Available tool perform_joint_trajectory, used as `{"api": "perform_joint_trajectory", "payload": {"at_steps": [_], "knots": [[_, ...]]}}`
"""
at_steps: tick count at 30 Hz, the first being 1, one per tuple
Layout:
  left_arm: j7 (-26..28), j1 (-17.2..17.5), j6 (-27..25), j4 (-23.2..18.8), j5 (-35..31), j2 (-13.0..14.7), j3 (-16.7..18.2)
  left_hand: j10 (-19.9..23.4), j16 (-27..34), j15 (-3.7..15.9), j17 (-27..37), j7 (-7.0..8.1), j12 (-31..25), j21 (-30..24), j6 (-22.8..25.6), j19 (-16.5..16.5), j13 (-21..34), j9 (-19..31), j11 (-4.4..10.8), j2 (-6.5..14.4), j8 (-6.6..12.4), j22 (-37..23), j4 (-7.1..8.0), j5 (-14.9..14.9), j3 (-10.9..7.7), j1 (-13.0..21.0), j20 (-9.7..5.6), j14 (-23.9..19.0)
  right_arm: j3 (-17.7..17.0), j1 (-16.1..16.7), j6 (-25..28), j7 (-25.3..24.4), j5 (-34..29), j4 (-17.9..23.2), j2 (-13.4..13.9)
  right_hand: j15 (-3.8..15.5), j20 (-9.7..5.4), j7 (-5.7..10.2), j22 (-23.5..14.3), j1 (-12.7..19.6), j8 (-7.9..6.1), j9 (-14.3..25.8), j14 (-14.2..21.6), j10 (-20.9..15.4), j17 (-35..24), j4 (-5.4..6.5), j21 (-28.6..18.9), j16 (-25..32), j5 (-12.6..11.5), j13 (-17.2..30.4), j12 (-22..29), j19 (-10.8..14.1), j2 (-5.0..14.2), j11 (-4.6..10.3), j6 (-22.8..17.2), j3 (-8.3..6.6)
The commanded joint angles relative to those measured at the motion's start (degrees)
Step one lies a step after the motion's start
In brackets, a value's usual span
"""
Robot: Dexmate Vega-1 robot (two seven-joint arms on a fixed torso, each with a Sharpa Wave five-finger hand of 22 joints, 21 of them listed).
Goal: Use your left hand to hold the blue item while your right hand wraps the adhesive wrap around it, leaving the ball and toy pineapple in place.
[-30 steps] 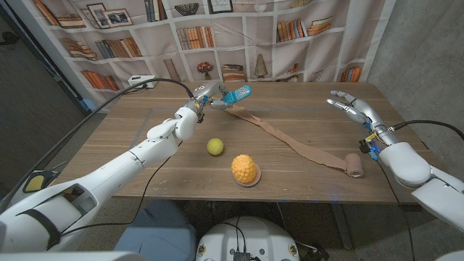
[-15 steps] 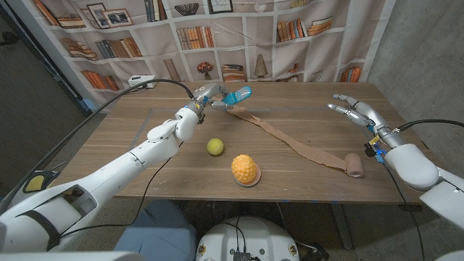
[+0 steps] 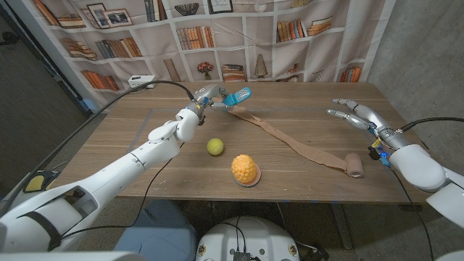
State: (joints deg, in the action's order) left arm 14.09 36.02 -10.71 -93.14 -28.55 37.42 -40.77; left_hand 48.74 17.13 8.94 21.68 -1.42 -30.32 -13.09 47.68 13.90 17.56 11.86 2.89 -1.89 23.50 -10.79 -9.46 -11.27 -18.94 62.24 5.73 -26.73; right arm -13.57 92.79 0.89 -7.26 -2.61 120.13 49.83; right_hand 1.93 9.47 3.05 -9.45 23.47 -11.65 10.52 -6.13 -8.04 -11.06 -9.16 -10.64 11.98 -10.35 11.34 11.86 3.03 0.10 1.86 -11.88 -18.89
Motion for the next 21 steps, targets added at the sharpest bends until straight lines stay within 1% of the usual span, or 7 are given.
{"api": "perform_joint_trajectory", "payload": {"at_steps": [1,6,12,14,17,21], "knots": [[0.0,0.0,-0.6,-0.1,0.4,-0.2,-0.4,9.0,-0.1,4.35,0.2,9.39,-0.2,0.0,9.5,-0.2,12.2,0.3,8.78,9.2,7.87,-0.3,0.37,-0.2,0.00,8.6,-0.21,-4.1,-3.2,1.6,2.0,5.5,-2.1,1.8,0.1,0.20,1.27,-0.11,-0.2,0.9,0.15,0.2,-0.6,0.0,-0.2,0.08,0.0,-0.3,-0.1,0.1,-0.1,0.0,-0.05,-0.06,-0.1,-0.35],[-0.3,-0.1,-1.0,-0.2,0.3,-0.2,-0.6,8.9,-0.1,4.38,0.3,9.40,-0.1,0.0,9.5,-0.2,12.1,0.3,8.80,9.3,7.90,-0.3,0.35,-0.2,0.05,8.7,-0.18,-4.1,-4.5,2.4,3.4,7.4,-3.8,3.0,0.0,0.16,1.34,-0.17,-0.2,1.0,0.20,0.2,-0.7,0.1,-0.2,0.07,0.0,-0.3,-0.1,0.1,-0.2,0.1,-0.09,-0.25,0.0,-0.36],[-0.4,-0.5,-1.2,0.0,0.3,-0.5,-0.8,8.8,-0.2,4.43,0.4,9.40,-0.1,0.0,9.6,-0.2,12.0,0.2,8.79,9.3,7.93,-0.3,0.31,-0.2,0.06,8.8,-0.23,-4.0,-5.7,2.8,3.8,9.7,-4.9,3.1,-0.2,0.18,1.26,-0.15,-0.2,1.2,0.33,0.2,-0.7,0.2,-0.2,0.07,0.0,-0.3,-0.1,0.1,-0.2,0.0,-0.14,-0.18,0.3,-0.36],[-0.4,-0.6,-1.2,0.1,0.3,-0.6,-0.8,8.8,-0.3,4.44,0.4,9.39,-0.1,0.0,9.8,-0.2,12.0,0.2,8.78,9.3,8.00,-0.3,0.27,-0.2,0.08,8.8,-0.21,-4.0,-5.9,3.0,4.3,9.9,-6.2,3.4,-0.2,0.14,1.20,-0.17,-0.2,1.2,0.36,0.2,-0.7,0.2,-0.2,0.07,0.0,-0.3,-0.1,0.1,-0.3,0.1,-0.15,-0.27,0.4,-0.36],[-0.6,-1.0,-1.1,0.3,0.4,-0.6,-0.9,8.9,-0.3,4.42,0.5,9.35,-0.1,0.0,9.7,-0.2,12.0,0.2,8.78,9.3,7.98,-0.3,0.28,-0.2,0.13,8.8,-0.21,-4.0,-5.9,3.5,5.5,10.3,-9.6,4.1,0.6,0.17,1.17,-0.16,-0.2,1.3,0.40,0.2,-0.8,0.3,-0.2,0.08,0.0,-0.3,-0.1,0.1,-0.3,0.0,-0.17,-0.20,0.5,-0.36],[-0.9,-1.7,-0.7,0.9,0.2,-0.8,-1.3,8.8,-0.4,4.44,0.5,9.41,-0.1,0.0,9.7,-0.2,12.0,0.2,8.78,9.3,8.00,-0.3,0.24,-0.1,0.18,8.9,-0.20,-3.9,-5.7,2.9,5.1,11.6,-9.3,3.5,0.2,0.25,1.10,-0.05,-0.2,1.3,0.50,0.2,-0.8,0.3,-0.2,0.10,0.0,-0.3,-0.2,0.1,-0.3,0.1,-0.27,0.10,0.7,-0.31]]}}
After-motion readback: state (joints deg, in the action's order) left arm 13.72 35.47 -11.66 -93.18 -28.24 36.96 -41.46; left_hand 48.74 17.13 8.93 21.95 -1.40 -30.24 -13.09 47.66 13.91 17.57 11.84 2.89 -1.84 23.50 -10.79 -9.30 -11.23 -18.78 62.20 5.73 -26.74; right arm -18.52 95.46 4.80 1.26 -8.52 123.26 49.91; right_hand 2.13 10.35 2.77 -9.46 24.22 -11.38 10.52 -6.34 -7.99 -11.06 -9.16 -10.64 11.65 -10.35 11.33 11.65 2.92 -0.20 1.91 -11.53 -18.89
